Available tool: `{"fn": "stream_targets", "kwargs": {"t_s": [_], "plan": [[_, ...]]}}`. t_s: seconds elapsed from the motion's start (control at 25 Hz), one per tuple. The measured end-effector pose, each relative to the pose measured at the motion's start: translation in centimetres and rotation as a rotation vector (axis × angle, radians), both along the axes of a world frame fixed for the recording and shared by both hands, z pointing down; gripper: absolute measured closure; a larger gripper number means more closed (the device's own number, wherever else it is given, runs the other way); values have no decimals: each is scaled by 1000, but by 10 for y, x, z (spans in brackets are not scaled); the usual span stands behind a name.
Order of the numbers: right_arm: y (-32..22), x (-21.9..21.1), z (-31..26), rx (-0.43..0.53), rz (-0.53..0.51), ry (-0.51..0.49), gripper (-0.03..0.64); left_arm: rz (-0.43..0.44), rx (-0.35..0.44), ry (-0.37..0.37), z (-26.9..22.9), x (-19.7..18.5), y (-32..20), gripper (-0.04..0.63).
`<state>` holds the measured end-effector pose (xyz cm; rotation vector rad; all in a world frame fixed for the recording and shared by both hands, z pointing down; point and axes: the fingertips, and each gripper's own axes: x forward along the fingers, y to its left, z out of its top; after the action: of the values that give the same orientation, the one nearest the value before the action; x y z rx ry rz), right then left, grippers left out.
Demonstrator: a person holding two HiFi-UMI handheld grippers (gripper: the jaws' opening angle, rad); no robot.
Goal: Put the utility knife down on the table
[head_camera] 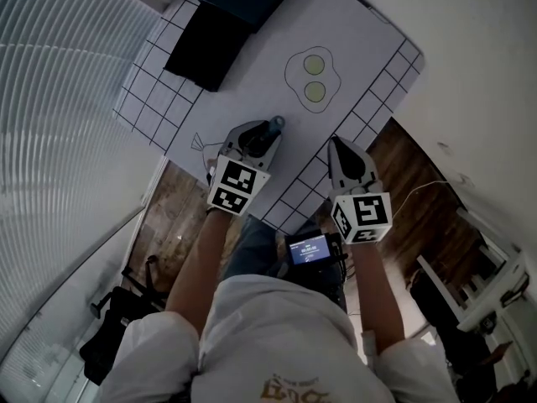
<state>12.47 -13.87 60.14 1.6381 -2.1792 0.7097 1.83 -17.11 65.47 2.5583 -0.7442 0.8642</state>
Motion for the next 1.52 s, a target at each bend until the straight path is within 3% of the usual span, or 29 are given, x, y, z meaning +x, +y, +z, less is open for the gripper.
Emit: {"fn": "stream_targets", "kwargs": {"t_s": [0.16,0.44,0.56,0.72,0.92,1.04,1.36,1.52], "plan": [[1,0,3,-6,-4,9,609,12,-41,-16,10,3,1,459],[6,3,4,-16,1,2,609,35,-28,-42,17,5,4,457],[5,4,4,-14,7,2,609,40,8,-44,12,6,2,459],[5,6,1,-10,11,4,609,46,80,-50,0,7,0,525],[3,6,-5,-1,9,7,609,3,75,12,-15,4,-4,588],[3,3,-11,6,4,9,609,-25,41,54,-22,-1,-4,588],[4,3,-31,35,9,12,609,-55,72,115,-48,-17,3,588],[3,-1,-45,57,5,9,609,-128,61,169,-66,-32,2,588]]}}
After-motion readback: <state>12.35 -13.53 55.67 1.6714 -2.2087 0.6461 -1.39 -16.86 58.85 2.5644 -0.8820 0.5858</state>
